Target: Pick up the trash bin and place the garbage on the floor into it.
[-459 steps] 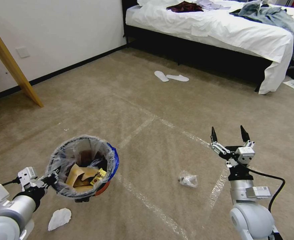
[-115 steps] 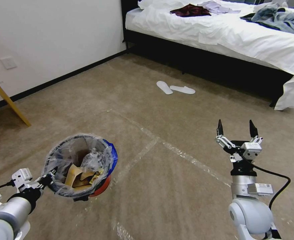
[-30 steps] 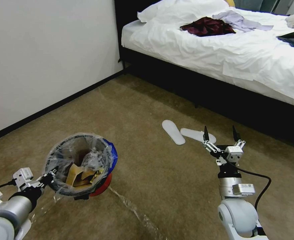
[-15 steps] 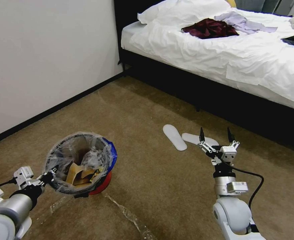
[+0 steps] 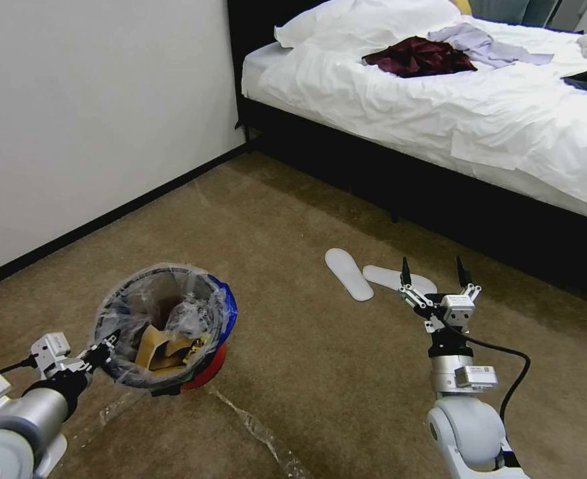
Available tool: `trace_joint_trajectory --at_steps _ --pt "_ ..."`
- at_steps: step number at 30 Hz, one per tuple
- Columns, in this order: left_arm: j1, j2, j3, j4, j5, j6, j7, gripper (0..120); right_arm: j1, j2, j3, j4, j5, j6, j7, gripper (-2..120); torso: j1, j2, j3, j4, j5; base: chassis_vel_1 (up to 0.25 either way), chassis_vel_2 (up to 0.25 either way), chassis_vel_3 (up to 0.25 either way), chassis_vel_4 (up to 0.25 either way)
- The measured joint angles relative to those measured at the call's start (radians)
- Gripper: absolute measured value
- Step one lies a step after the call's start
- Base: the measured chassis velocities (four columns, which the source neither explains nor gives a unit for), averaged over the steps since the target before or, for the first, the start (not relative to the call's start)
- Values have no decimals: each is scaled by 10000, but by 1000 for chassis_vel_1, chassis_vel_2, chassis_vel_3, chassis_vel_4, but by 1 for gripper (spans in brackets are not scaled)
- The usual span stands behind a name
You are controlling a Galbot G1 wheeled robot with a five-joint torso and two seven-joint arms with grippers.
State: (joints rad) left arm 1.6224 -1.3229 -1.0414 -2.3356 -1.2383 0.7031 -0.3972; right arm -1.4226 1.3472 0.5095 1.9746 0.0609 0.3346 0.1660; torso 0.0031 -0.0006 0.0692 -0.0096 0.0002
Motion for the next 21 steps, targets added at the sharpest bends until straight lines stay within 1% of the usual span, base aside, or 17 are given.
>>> trace_joint_trajectory --at_steps 7,12,21 --pt "-54 68 4 0 -4 0 2 1 -97 2 40 43 20 28 33 100 0 0 1 0 0 -40 33 27 -37" --pt "-80 136 7 15 -33 0 11 1 -173 34 38 17 22 25 10 100 0 0 0 -1 0 0 0 0 0" --pt "-233 122 188 85 -26 0 21 1 -250 66 43 -59 25 25 -16 100 0 0 1 -1 0 0 0 0 0"
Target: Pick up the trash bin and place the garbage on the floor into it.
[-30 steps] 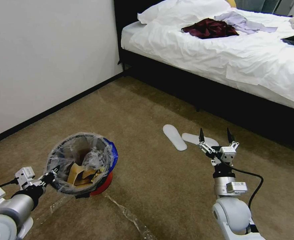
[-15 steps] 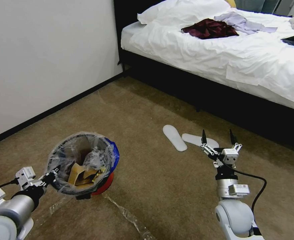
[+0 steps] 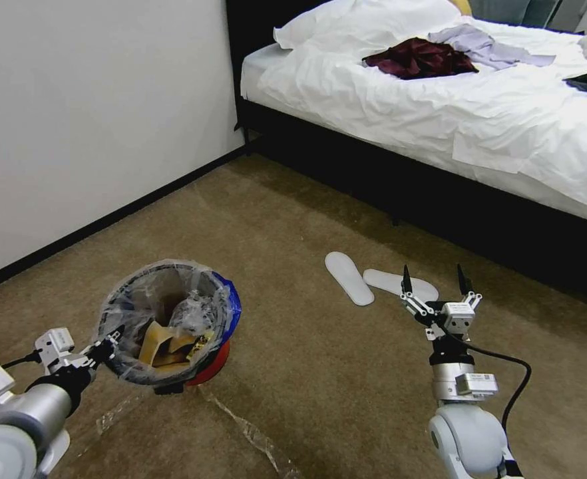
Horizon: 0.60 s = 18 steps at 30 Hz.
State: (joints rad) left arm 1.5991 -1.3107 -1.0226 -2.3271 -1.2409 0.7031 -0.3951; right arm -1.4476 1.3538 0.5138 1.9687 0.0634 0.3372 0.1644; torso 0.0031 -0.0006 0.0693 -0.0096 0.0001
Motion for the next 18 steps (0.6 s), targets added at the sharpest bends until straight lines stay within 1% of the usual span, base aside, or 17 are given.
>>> trace_joint_trajectory --at_steps 12,18 --pt "-4 -1 -36 43 -2 0 2 1 21 39 -3 -78 -15 12 5 100 0 0 0 0 0 0 0 0 0" --pt "33 -77 -42 23 11 0 5 1 33 13 73 -83 -39 13 38 100 0 0 0 0 0 0 0 0 0"
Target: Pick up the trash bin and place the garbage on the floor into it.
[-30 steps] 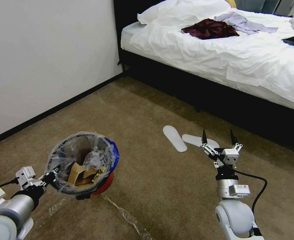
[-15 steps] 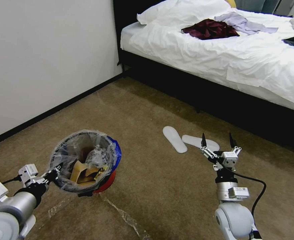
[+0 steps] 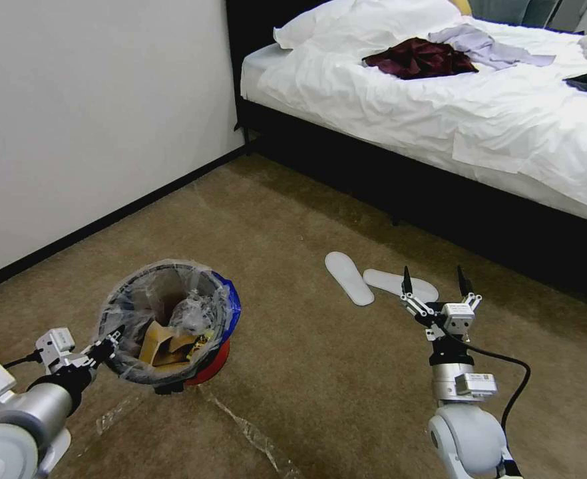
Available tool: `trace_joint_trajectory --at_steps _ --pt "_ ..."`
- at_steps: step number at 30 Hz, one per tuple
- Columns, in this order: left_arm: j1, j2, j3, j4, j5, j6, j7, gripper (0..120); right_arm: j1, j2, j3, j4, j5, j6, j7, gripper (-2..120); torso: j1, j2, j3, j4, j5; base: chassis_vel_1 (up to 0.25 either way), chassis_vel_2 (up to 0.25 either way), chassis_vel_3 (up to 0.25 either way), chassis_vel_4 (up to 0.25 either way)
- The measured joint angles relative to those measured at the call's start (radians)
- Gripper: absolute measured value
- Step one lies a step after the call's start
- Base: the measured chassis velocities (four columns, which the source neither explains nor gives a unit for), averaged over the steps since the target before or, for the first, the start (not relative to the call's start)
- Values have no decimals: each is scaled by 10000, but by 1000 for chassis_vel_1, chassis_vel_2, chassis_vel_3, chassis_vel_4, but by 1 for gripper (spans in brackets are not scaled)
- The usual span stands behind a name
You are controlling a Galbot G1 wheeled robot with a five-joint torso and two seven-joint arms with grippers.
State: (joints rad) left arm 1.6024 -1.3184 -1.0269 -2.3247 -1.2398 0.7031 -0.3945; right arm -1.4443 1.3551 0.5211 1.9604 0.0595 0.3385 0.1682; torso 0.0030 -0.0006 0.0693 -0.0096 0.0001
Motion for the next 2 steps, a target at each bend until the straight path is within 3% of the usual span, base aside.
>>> trace_joint_trajectory --at_steps 2 --pt "7 -16 -6 -20 4 0 3 1 -8 -3 32 0 0 13 -5 100 0 0 0 0 0 0 0 0 0"
